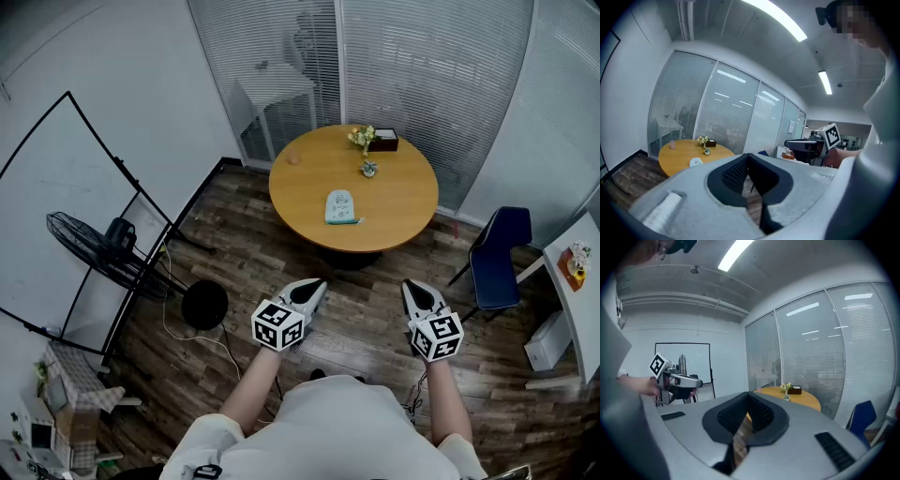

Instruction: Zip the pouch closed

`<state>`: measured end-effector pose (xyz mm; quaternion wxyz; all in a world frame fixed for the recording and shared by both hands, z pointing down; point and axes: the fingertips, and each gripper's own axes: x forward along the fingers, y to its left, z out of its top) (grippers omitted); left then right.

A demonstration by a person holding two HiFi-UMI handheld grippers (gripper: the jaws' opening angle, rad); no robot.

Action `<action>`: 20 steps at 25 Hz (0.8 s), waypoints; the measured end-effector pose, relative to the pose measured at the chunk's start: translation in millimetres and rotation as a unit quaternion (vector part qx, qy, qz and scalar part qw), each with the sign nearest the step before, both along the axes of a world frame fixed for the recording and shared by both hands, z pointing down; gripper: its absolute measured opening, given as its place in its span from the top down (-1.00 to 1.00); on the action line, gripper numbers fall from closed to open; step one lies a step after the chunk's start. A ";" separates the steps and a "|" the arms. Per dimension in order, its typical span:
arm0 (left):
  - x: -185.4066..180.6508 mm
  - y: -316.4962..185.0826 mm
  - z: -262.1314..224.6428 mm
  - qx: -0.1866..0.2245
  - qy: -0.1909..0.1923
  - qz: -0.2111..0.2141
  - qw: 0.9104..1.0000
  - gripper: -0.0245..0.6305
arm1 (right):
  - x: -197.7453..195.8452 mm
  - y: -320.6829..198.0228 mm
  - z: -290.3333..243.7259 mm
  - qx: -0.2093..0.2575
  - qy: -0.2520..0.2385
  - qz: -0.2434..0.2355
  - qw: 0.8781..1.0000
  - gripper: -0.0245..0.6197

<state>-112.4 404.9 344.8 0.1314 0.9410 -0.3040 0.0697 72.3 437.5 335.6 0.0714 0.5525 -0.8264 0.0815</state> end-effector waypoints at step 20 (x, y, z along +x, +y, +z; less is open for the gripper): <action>26.4 8.6 -0.1 0.021 -0.022 -0.004 1.000 0.86 | 22.0 4.7 1.8 0.000 -0.017 0.012 1.000 0.91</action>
